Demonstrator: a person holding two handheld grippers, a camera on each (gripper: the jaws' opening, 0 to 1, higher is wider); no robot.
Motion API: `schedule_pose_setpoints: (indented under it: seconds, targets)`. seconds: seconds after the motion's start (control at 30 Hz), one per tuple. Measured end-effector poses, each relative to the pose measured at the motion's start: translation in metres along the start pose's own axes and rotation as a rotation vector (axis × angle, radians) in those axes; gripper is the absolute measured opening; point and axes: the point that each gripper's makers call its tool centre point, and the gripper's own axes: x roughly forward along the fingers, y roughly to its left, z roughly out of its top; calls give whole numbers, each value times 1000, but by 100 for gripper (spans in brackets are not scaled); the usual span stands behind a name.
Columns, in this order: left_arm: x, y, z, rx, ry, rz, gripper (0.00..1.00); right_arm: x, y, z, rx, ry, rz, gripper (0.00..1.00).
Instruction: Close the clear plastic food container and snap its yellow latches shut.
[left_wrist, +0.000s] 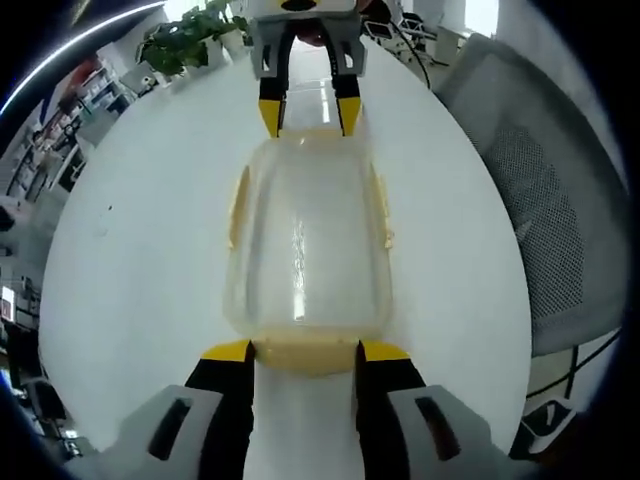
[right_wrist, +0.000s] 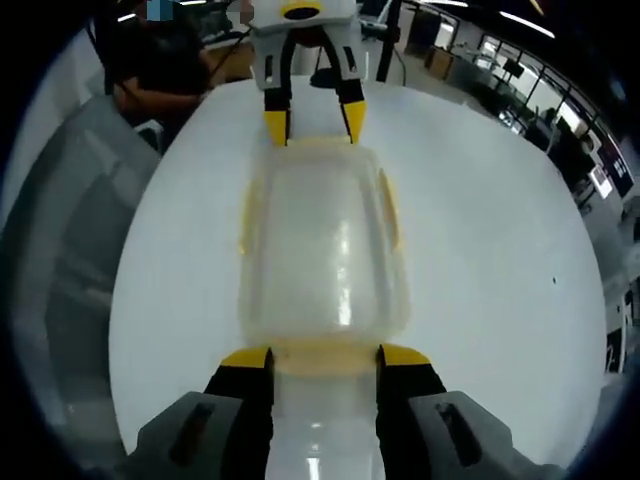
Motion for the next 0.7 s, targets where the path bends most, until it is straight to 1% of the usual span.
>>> schedule_pose_setpoints:
  seconds: [0.53, 0.7]
  targets:
    - [-22, 3, 23, 25, -24, 44, 39, -29, -2, 2, -24, -13, -46, 38]
    - [-27, 5, 32, 28, -34, 57, 38, -38, -4, -1, -30, -14, -59, 38]
